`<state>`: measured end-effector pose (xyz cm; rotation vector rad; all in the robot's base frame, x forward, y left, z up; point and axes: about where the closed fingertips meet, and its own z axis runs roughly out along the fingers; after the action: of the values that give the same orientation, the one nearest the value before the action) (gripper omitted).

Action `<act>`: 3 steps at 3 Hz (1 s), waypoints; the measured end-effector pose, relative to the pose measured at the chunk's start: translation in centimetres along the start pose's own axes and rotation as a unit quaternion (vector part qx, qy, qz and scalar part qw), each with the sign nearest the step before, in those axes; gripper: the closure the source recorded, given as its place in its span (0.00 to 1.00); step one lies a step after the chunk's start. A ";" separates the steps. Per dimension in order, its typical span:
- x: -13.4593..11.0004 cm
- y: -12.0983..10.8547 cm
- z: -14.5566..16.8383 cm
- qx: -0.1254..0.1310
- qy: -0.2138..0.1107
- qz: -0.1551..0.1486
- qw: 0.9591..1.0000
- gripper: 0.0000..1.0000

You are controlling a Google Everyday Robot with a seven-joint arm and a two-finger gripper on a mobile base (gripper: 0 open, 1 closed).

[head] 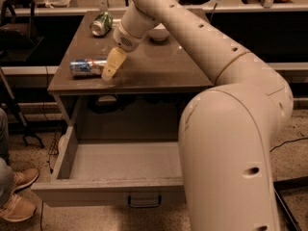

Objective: Place redbull can into top drawer

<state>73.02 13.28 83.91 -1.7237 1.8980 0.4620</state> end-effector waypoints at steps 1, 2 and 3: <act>-2.2 0.7 1.6 -0.024 -0.011 -0.019 0.999 0.00; -3.5 1.2 2.7 -0.039 -0.015 -0.030 0.999 0.26; -3.8 1.3 2.8 -0.042 -0.016 -0.031 0.999 0.49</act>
Offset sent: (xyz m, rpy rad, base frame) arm -0.0057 0.0572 0.0045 0.0294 0.0248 0.1297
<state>72.35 18.13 83.73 -1.8129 1.8214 0.5497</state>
